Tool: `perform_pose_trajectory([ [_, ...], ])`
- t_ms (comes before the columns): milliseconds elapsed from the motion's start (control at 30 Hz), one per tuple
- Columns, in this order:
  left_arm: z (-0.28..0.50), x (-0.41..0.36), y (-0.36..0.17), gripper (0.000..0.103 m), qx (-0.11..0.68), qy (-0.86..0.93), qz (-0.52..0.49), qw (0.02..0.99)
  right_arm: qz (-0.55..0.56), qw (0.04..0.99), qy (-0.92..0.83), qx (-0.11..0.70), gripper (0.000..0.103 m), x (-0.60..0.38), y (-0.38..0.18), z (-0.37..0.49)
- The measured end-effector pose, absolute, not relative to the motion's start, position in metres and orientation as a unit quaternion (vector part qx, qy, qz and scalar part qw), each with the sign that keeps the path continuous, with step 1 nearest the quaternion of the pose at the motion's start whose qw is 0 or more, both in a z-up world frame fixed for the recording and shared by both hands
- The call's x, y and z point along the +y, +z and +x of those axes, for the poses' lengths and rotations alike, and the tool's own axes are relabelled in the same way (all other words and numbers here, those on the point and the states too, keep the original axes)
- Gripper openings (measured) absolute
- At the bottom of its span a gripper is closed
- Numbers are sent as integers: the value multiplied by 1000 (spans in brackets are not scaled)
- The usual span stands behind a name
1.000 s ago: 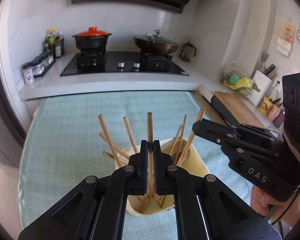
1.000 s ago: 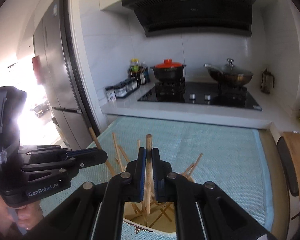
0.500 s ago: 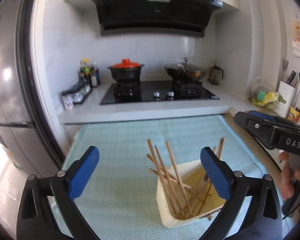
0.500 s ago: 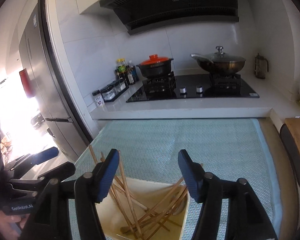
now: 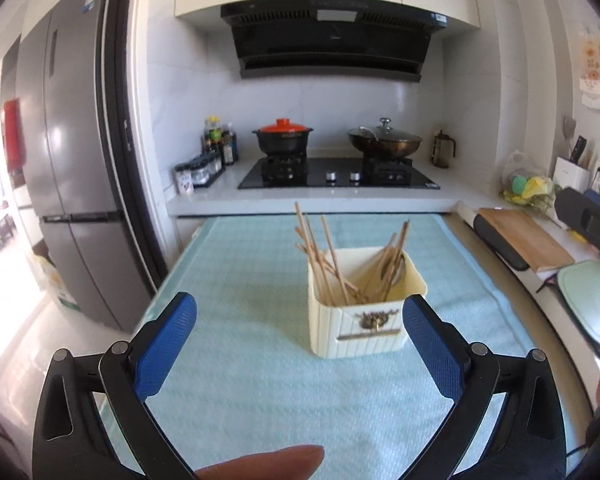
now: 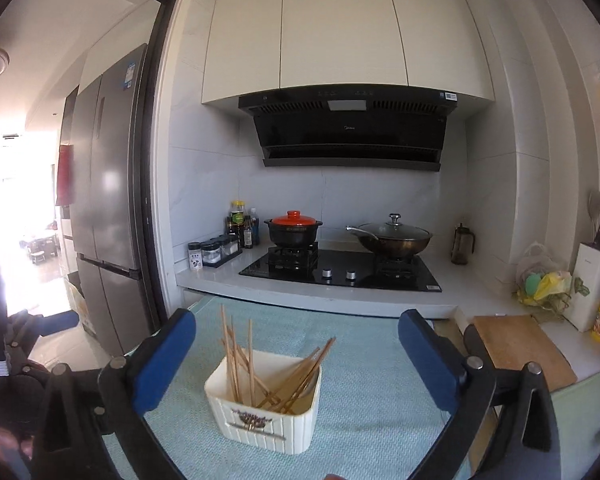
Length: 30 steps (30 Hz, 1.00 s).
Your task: Organize utensils
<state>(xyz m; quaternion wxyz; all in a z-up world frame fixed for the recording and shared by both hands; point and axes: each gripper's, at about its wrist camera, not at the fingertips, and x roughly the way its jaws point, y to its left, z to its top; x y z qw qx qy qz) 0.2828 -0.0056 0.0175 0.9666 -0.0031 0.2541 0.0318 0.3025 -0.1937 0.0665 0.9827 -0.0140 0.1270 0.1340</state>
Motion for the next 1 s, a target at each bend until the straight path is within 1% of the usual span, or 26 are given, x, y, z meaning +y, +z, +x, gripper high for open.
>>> perform_pose_trajectory([
  [133, 255, -7, 10, 103, 272, 35, 5, 962, 9, 978, 119, 172, 103, -202, 41, 273],
  [433, 207, -5, 9, 103, 284, 34, -1, 958, 9, 968, 128, 218, 103, -186, 15, 225],
  [667, 188, 5, 11, 103, 282, 47, -10, 958, -7, 963, 138, 233, 103, -169, 14, 198],
  [1000, 180, 11, 17, 103, 279, 46, -18, 959, -22, 965, 127, 230, 103, -161, 27, 187],
])
